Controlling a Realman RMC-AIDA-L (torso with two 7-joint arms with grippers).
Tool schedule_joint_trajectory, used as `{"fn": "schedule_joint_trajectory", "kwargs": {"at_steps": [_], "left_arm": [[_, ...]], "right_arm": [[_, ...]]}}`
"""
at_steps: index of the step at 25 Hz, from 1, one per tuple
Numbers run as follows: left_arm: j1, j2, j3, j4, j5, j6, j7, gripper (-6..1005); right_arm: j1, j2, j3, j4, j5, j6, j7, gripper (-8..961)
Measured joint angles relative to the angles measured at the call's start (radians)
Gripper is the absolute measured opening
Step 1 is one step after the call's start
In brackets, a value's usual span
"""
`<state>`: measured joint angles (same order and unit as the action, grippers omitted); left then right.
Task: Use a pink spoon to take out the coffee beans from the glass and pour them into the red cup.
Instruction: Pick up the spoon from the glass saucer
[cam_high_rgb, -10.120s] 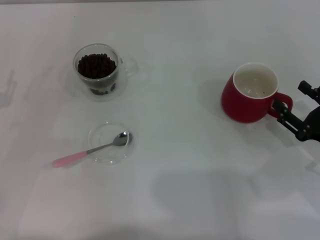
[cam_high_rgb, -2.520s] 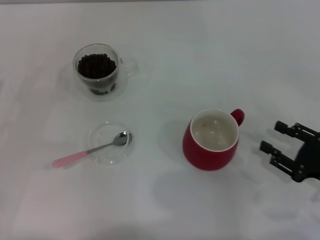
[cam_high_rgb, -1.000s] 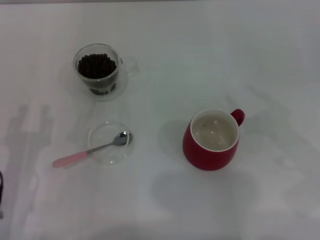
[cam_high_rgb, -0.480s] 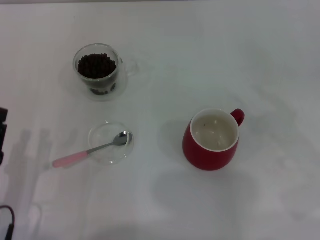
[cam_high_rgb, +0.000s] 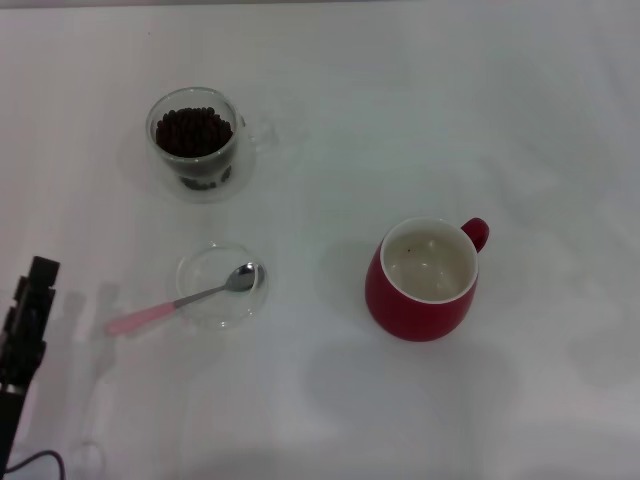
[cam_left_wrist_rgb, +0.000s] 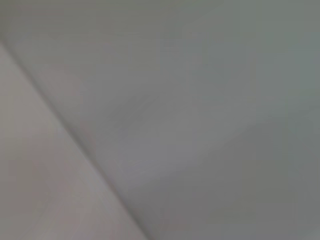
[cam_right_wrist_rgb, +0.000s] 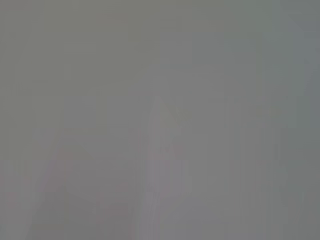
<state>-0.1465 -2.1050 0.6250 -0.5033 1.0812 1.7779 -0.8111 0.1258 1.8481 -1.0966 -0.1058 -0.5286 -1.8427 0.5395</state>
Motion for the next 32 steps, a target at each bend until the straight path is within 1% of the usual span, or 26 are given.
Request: {"fn": "schedule_joint_trajectory", "kwargs": {"at_steps": [1,8,14,24,32], "left_arm": [[0.0,-0.001,-0.001,-0.007,0.0,-0.009,-0.001,598],[-0.01,-0.003,-0.009,-0.048,0.002,-0.093,-0.01,600],[-0.021,-0.003,-0.015,-0.062,0.028,-0.173,-0.032,599],[-0.029,-0.003,-0.014,-0.063,0.075,-0.194,-0.042,598],[-0.048,-0.003,-0.014,-0.052,0.101,-0.238,-0.079,599]], "right_arm": [[-0.002,-0.005,0.007,-0.02,0.0,0.021,0.0,606],[-0.001,-0.011,0.009,-0.081,-0.01,0.097,-0.002,606],[0.013,-0.017,0.008,-0.092,-0.012,0.122,-0.005,605],[0.017,-0.017,0.006,-0.092,-0.013,0.136,-0.007,605],[0.005,-0.012,0.006,-0.092,-0.013,0.131,-0.007,605]]}}
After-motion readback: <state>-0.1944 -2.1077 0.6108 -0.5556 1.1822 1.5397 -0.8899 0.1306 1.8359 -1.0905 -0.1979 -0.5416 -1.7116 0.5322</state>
